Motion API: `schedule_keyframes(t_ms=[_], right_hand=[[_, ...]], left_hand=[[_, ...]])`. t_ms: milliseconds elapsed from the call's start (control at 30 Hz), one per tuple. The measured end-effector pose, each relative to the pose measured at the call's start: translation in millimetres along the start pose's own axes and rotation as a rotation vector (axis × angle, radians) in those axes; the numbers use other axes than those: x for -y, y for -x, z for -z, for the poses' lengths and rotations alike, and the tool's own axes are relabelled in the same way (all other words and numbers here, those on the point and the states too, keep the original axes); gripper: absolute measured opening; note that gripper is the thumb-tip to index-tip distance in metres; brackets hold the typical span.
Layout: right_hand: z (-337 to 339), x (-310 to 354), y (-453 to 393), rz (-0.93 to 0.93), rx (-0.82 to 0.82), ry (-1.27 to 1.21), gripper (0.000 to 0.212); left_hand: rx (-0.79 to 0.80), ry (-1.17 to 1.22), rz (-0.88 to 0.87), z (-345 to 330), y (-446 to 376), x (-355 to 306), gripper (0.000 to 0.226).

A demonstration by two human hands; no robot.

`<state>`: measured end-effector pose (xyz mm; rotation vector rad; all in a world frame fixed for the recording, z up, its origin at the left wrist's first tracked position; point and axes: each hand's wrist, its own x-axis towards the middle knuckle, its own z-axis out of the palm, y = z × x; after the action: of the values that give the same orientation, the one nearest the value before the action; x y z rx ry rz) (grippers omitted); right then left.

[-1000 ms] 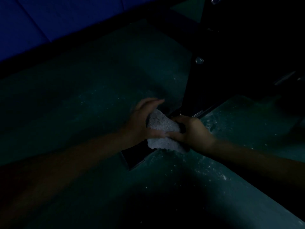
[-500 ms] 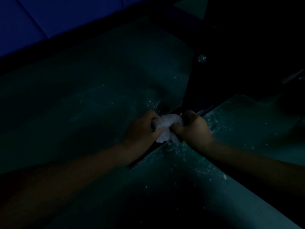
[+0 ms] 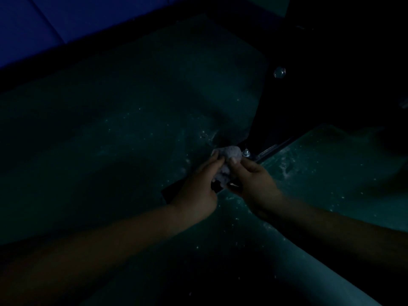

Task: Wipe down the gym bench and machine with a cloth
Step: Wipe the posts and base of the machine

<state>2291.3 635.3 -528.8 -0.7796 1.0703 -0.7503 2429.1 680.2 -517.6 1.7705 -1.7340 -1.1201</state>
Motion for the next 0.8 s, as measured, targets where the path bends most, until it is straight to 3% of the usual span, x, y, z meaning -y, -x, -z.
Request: schedule_keyframes(t_ms=[167,233,333,467,600,800], right_hand=[[10.2,-9.1,-4.5,-0.045,-0.031,-0.049,0.019],[16.7,-15.7,-10.6,-0.001,-0.156,0.123,0.022],[29.2,-26.1,-18.7,0.100,-0.307,0.408,0.027],[41.3,-30.4,-23.5,0.110,-0.395,0.494,0.033],[34.8,-32.2,-31.4,0.103,-0.341,0.370,0.021],[6.8,-32.3,-50.9,0.039,-0.333,0.058,0.011]], left_hand=[[0.088,0.136,-0.001,9.9,-13.1,6.7,0.064],[0.100,0.203,0.041,14.1,-18.9,9.4,0.055],[-0.022,0.157,0.111,15.0,-27.8,19.0,0.048],[-0.040,-0.012,0.096,6.9,-40.6,34.4,0.042],[-0.026,0.127,0.121,-3.5,-54.2,31.6,0.046],[-0.069,0.538,0.187,-12.4,-74.4,20.1,0.047]])
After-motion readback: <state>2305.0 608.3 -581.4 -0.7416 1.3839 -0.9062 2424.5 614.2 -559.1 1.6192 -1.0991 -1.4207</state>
